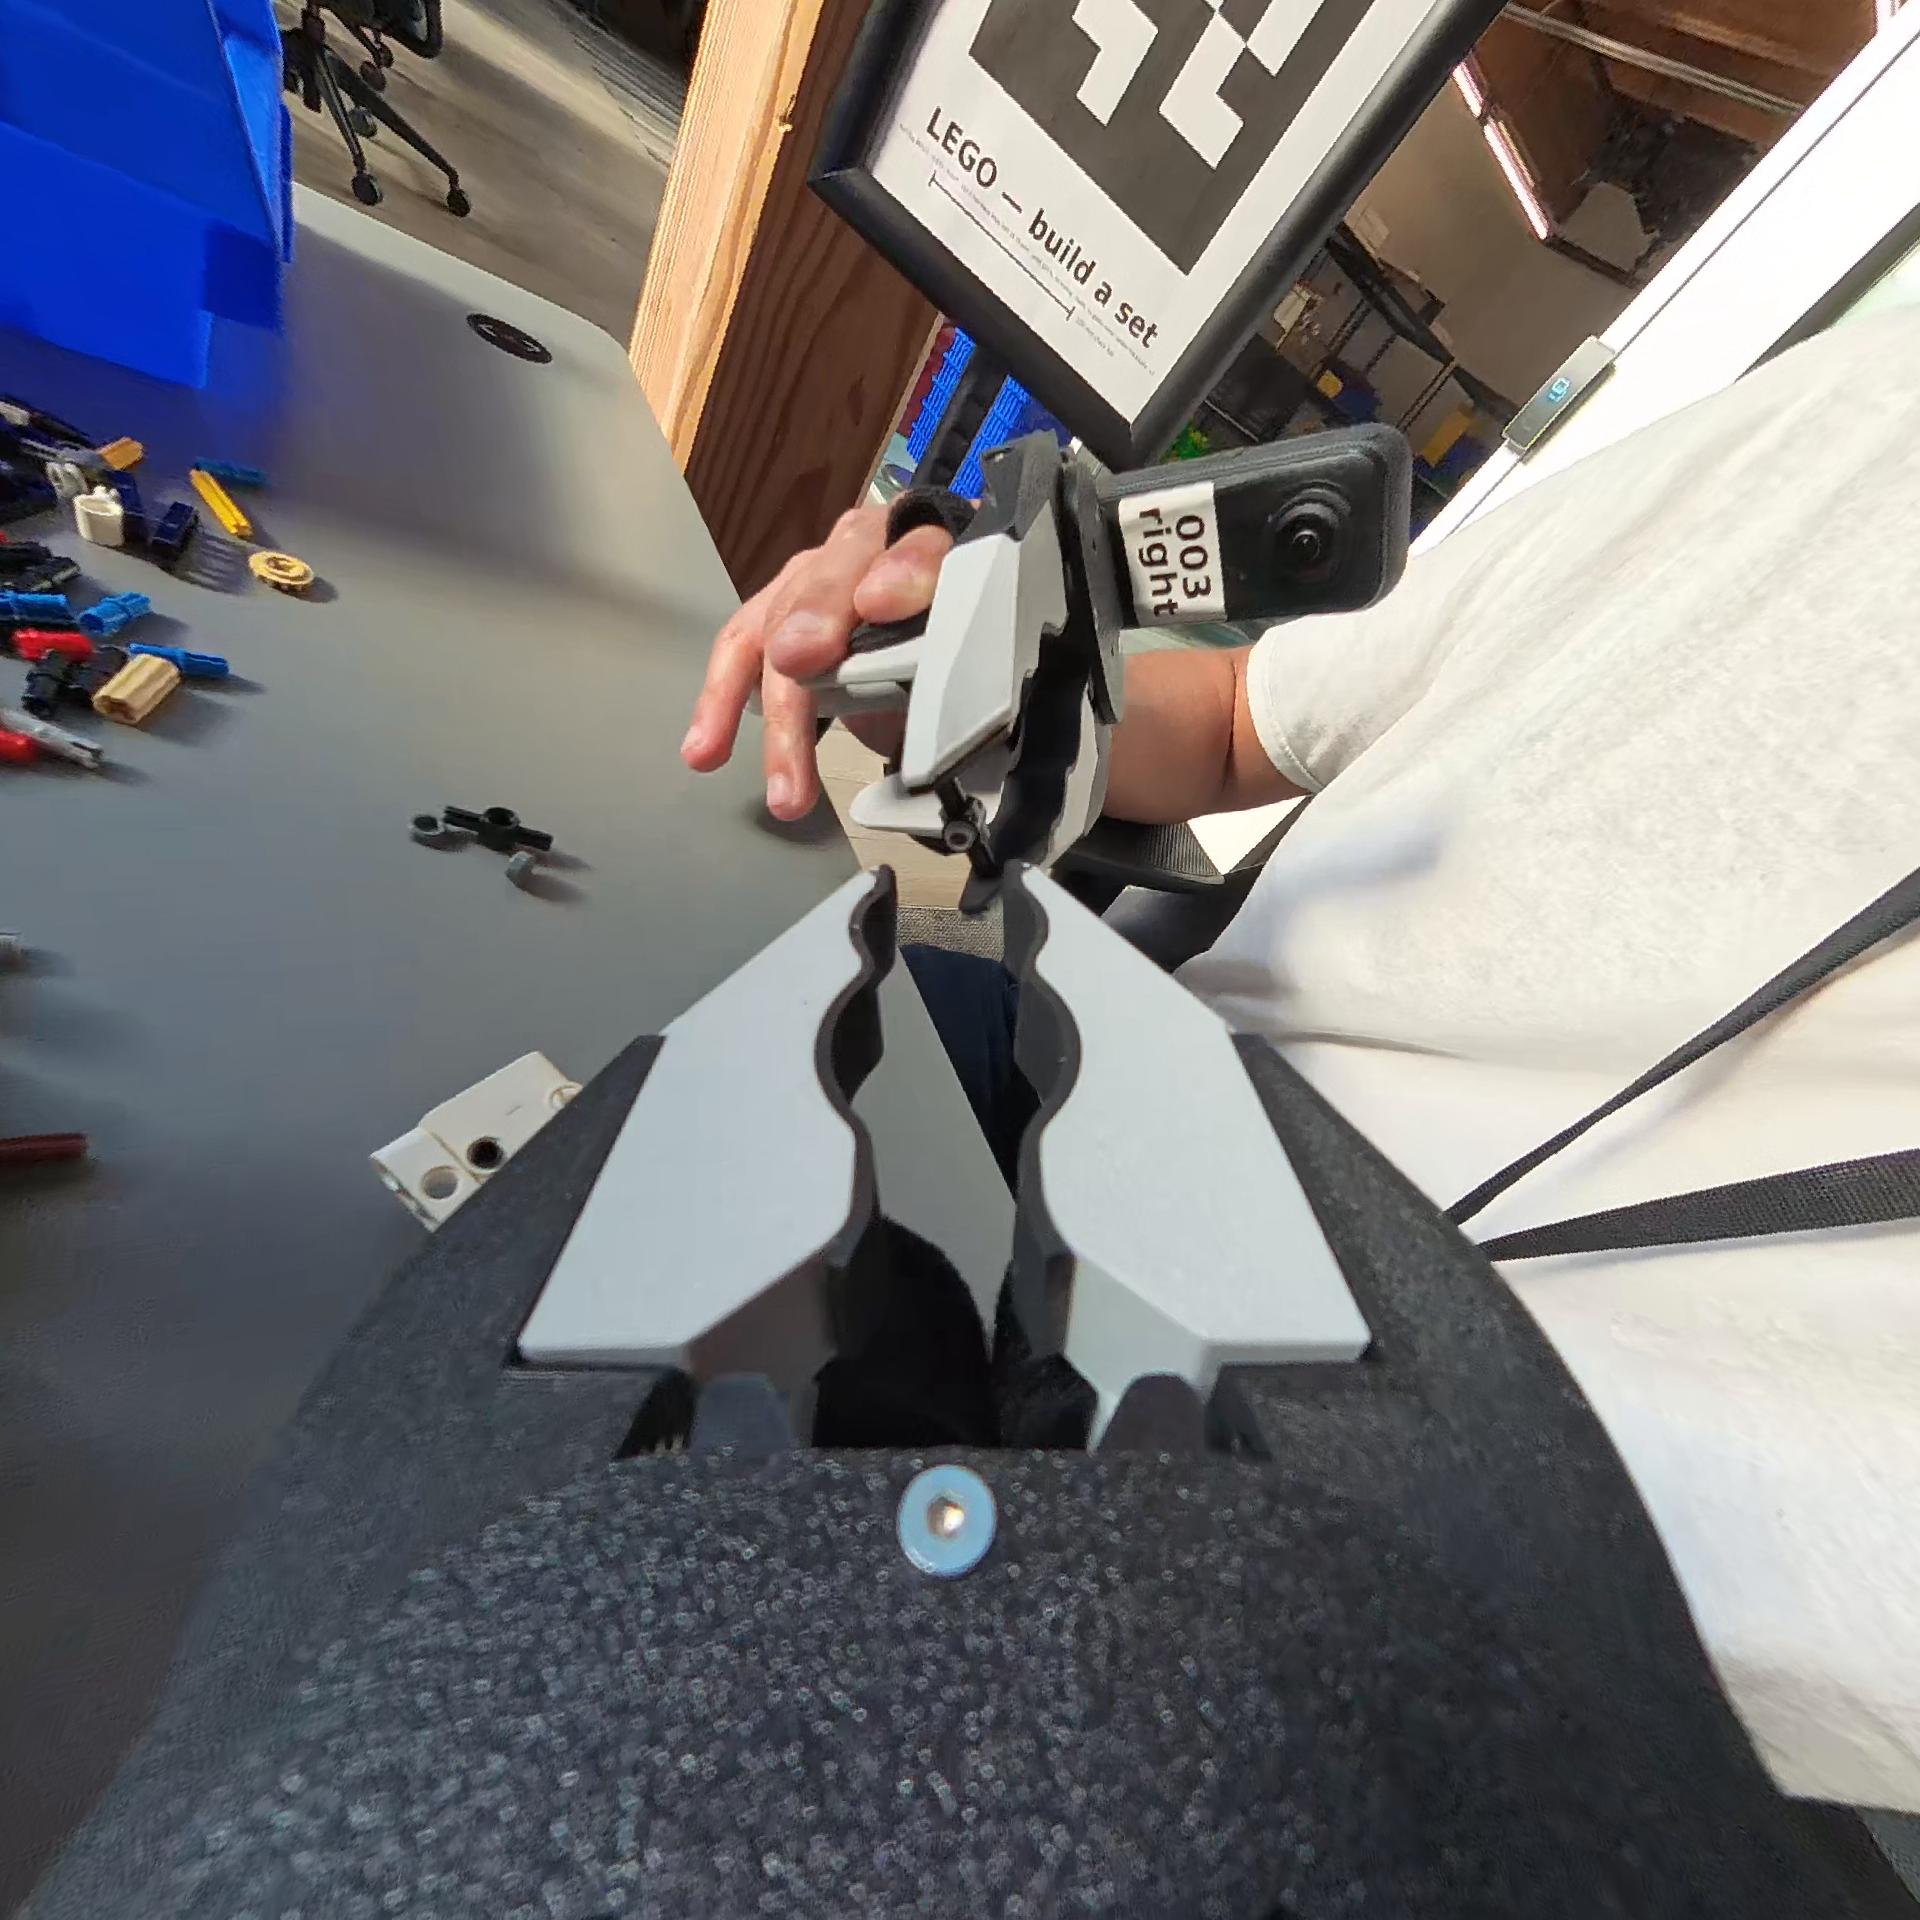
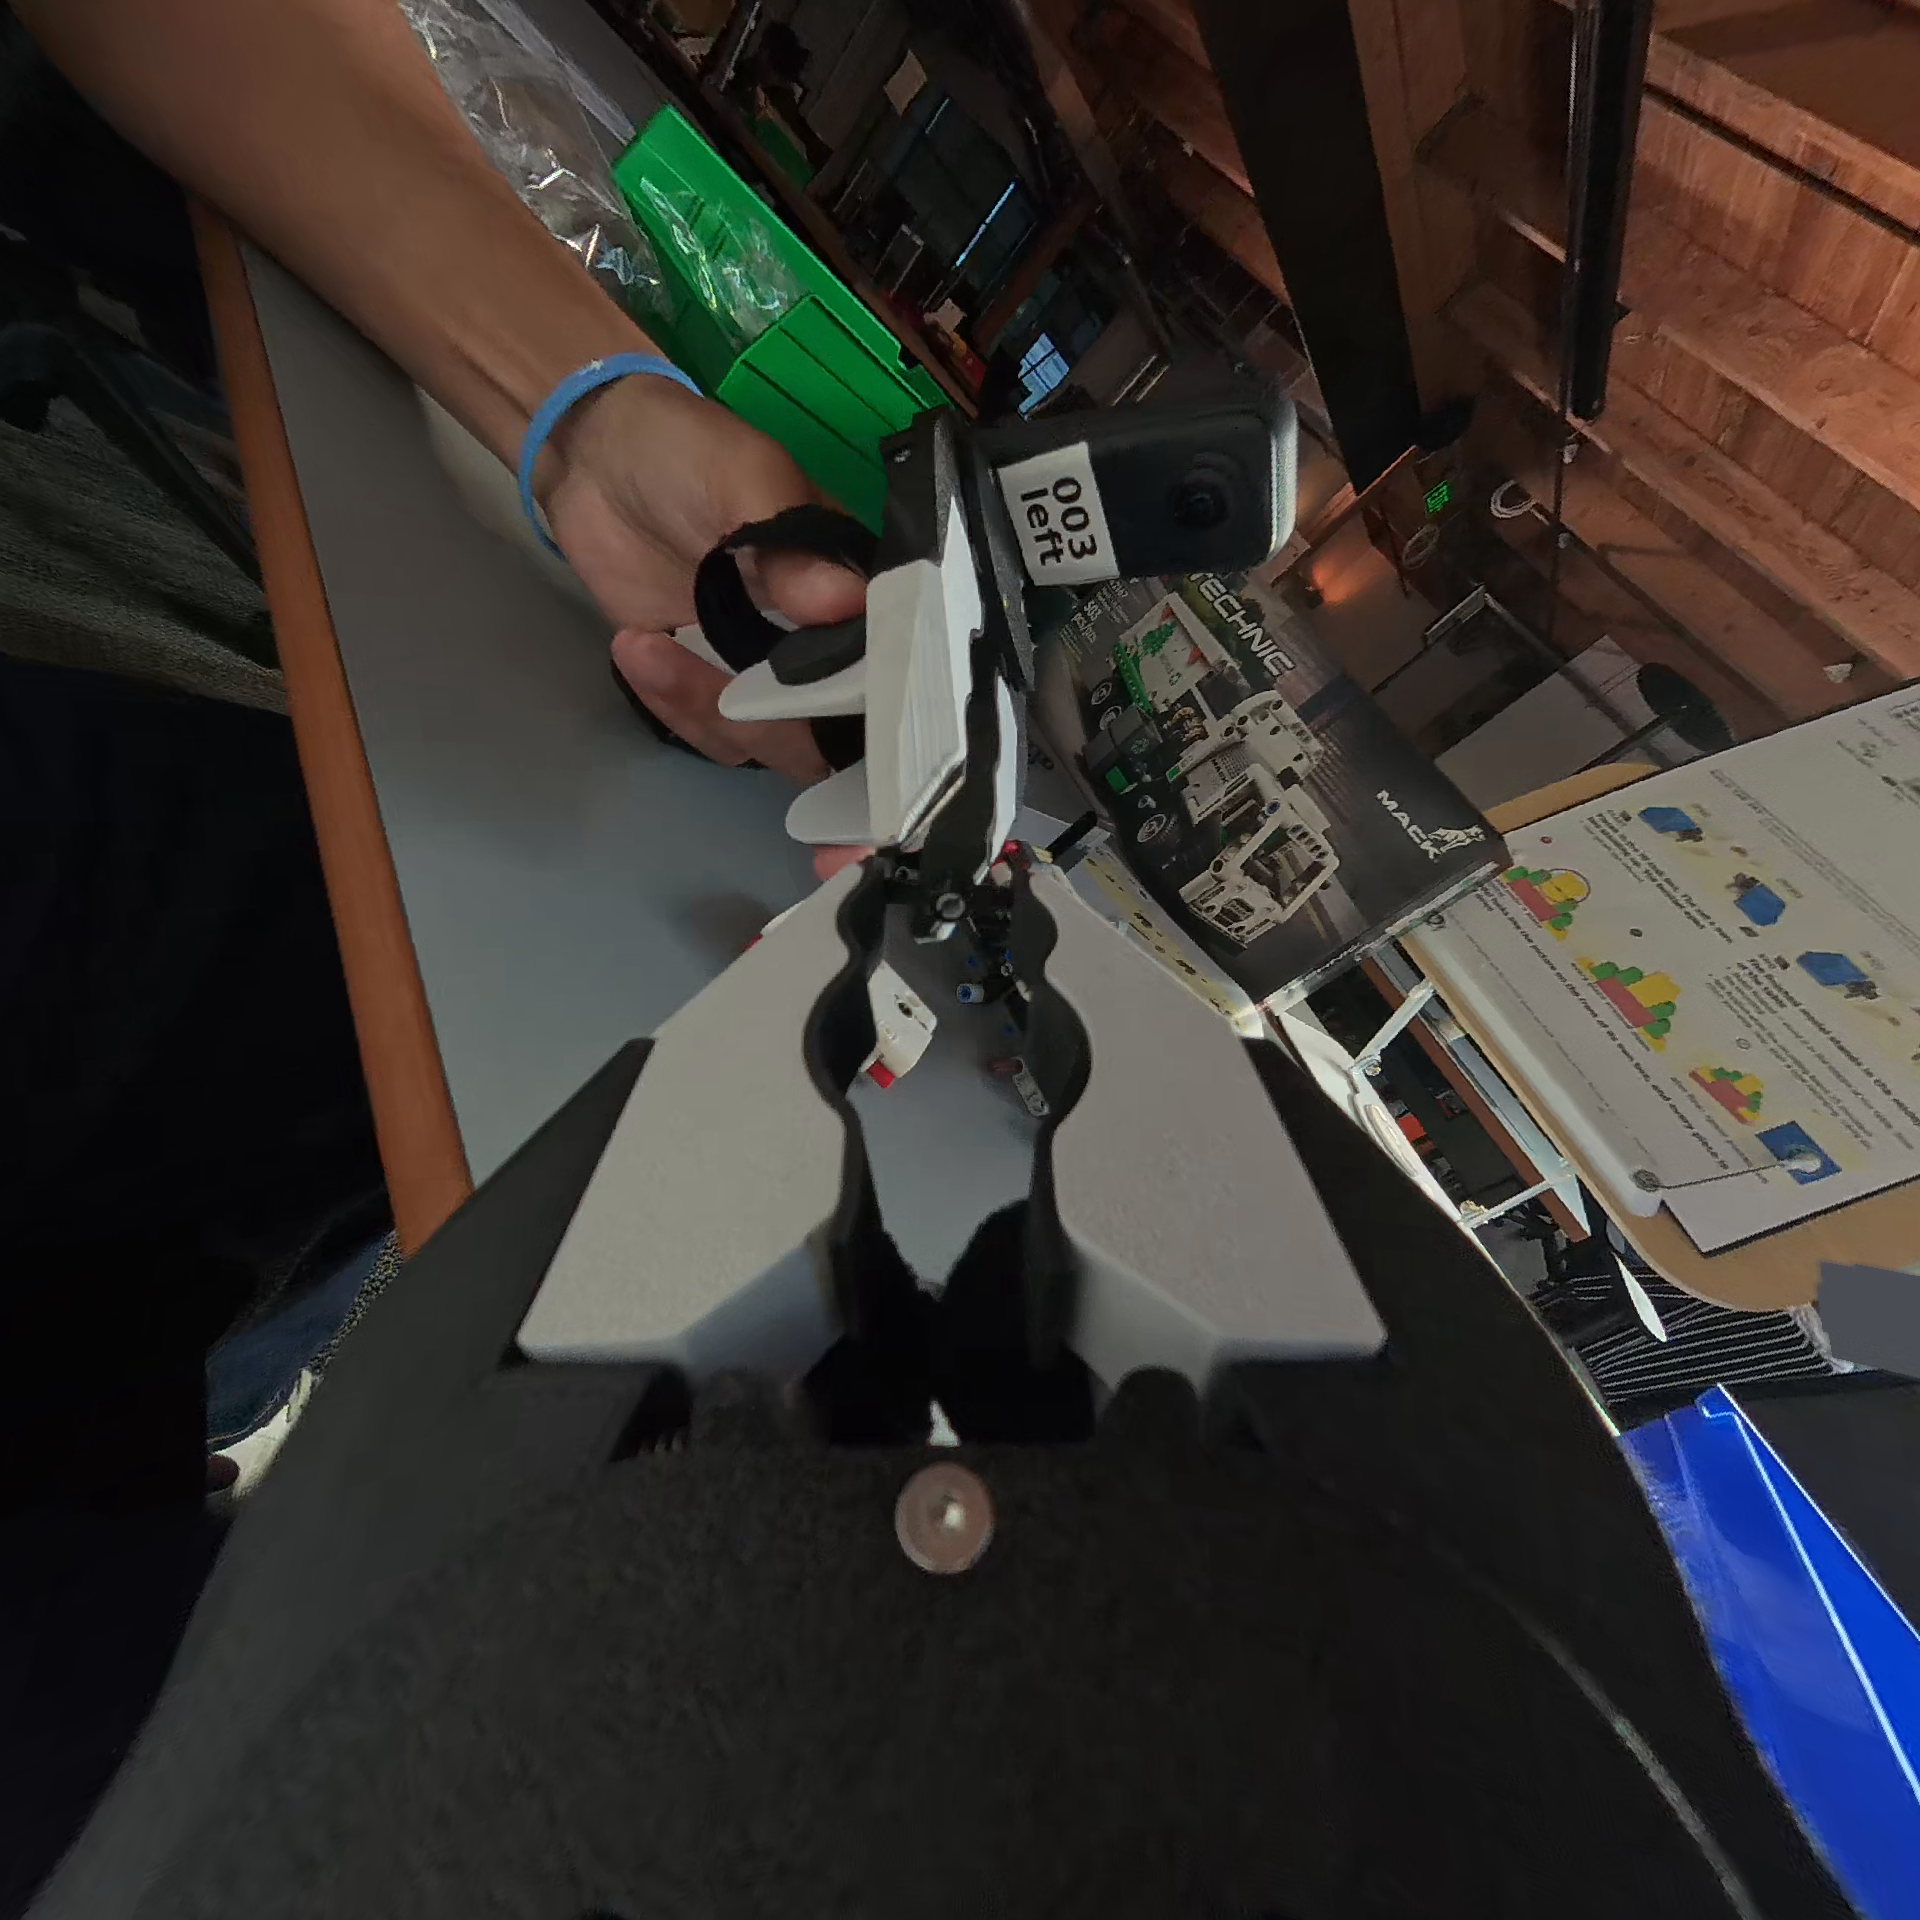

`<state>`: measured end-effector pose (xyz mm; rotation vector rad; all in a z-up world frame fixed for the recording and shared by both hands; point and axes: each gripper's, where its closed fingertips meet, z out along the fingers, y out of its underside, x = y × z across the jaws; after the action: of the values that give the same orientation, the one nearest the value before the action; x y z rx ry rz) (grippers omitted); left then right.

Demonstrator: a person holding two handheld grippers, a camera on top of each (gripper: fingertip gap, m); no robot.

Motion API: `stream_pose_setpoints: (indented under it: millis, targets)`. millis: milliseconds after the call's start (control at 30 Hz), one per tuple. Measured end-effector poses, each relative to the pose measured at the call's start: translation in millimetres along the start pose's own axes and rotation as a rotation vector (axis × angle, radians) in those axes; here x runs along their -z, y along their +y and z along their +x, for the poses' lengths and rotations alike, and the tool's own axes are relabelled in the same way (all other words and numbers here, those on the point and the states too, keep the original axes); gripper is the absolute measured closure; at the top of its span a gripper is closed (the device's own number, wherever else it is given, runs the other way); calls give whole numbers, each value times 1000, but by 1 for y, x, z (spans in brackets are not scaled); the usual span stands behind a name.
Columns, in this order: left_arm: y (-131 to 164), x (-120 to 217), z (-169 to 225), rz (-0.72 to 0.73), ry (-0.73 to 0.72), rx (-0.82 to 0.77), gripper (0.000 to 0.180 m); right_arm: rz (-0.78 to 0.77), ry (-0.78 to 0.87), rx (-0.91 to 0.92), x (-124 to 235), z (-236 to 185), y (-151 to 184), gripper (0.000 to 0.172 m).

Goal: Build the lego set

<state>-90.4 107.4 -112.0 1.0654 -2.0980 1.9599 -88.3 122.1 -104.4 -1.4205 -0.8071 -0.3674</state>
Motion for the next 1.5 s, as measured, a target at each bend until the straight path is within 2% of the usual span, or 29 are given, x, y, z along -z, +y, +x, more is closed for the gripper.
stream_pose_setpoints:
  millis: [267, 367, 467, 533, 633, 700, 767, 833, 967, 1100, 1233, 1333, 1433, 1500]
  targets:
    - [-3, -2, 7, 32, 58, 59, 176, 1, 48, 22, -10, 0, -5, 149]
    - [0, -1, 2, 11, 36, 77, 177, -65, 54, -68, -10, -2, 0, 149]
    - [0, 5, -6, -15, -40, 22, 177, -87, 25, -117, -2, -6, 3, 140]
    - [3, 8, -15, -60, -120, -41, 176, -100, -22, -213, 4, -5, 8, 139]
    - [16, 5, -21, -170, -217, -195, 176, -92, -118, -501, 4, 3, 10, 142]
    - [20, 0, -17, -201, -240, -290, 176, -69, -194, -678, 2, 2, 7, 145]
    - [22, -5, -12, -218, -248, -368, 176, -61, -297, -759, 1, -10, 3, 146]
    - [22, -7, -11, -232, -276, -427, 176, -51, -296, -754, 0, -12, 1, 148]
    - [17, -9, -5, -215, -284, -472, 176, -31, -264, -704, 0, -10, -3, 170]
    - [18, -10, -6, -213, -291, -477, 176, -45, -268, -684, 1, -10, 0, 171]
    - [8, -3, -5, -149, -262, -435, 176, -39, -263, -748, 2, -1, 3, 172]
    - [8, -3, -3, -162, -244, -439, 176, -42, -279, -811, 0, 1, 6, 172]
    - [9, -1, -16, -193, -313, -463, 176, -102, -261, -845, -7, 3, 18, 172]
    - [8, 6, -33, -210, -411, -471, 176, -128, -275, -878, -9, 4, 21, 157]
